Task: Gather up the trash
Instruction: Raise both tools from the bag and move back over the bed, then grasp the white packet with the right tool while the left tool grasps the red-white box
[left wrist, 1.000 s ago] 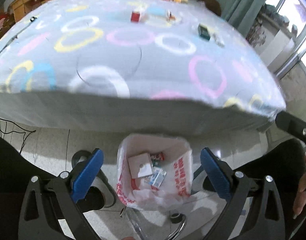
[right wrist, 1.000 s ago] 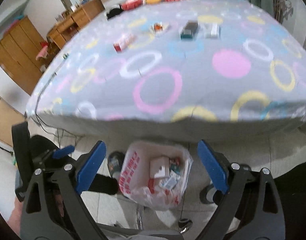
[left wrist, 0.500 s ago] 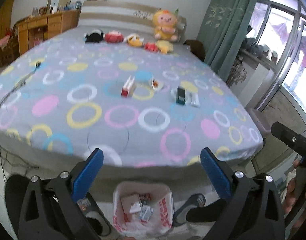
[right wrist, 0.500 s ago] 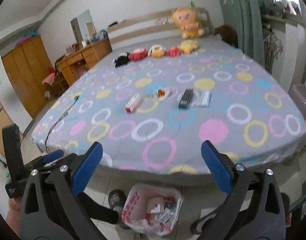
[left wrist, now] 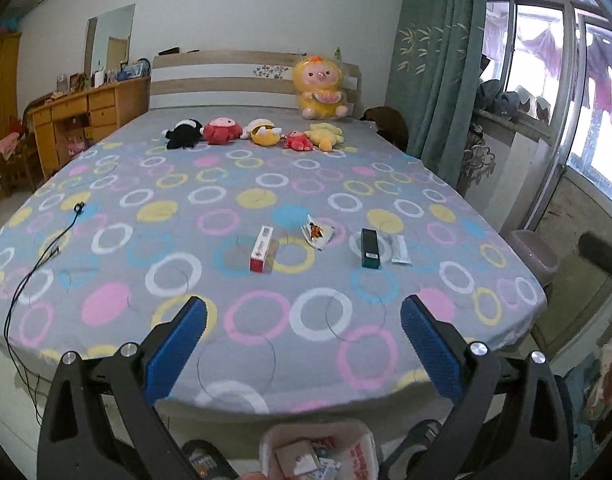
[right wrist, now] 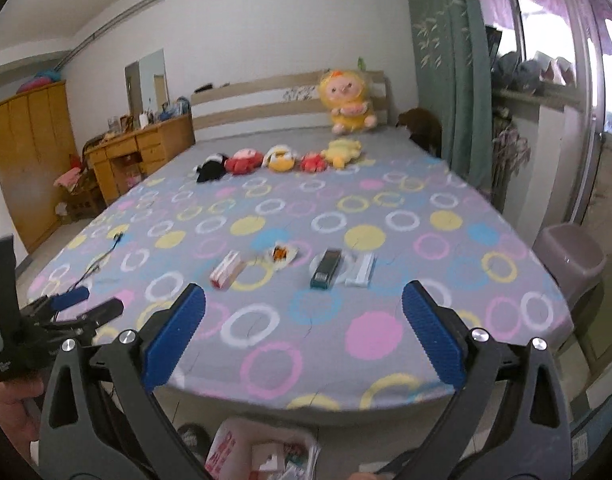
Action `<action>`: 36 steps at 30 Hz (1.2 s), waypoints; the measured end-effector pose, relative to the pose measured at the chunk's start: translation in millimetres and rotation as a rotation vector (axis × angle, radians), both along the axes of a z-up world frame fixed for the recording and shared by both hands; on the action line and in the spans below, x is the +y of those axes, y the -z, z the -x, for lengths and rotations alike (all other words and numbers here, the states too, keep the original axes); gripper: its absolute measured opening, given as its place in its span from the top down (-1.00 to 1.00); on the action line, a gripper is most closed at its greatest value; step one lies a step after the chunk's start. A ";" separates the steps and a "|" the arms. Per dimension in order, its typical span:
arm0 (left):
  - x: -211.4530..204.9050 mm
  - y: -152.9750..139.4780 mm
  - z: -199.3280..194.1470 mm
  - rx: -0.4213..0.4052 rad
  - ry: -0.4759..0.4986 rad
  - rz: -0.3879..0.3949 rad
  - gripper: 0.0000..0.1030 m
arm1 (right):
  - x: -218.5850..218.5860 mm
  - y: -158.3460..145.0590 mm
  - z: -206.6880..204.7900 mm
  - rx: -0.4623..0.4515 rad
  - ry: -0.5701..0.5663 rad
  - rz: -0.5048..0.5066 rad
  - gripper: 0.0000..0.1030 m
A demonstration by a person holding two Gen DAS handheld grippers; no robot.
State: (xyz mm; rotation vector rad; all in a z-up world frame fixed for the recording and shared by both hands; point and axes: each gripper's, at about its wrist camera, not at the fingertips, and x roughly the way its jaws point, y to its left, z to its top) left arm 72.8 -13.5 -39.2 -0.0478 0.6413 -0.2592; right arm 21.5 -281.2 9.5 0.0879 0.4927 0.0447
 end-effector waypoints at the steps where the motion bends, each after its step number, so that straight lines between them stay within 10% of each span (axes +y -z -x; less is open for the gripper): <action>1: -0.8 -1.1 -6.6 -0.005 0.001 -0.008 -0.84 | -4.4 -5.9 -4.9 -0.016 -0.002 -0.016 -0.87; 14: -9.2 -11.6 -104.9 -0.032 -0.002 -0.064 -0.85 | -34.9 -37.6 -85.1 -0.065 0.115 0.014 -0.87; 36: -24.6 123.1 -305.9 0.342 0.040 -0.168 -0.85 | -83.1 79.8 -311.6 0.378 0.211 0.041 -0.87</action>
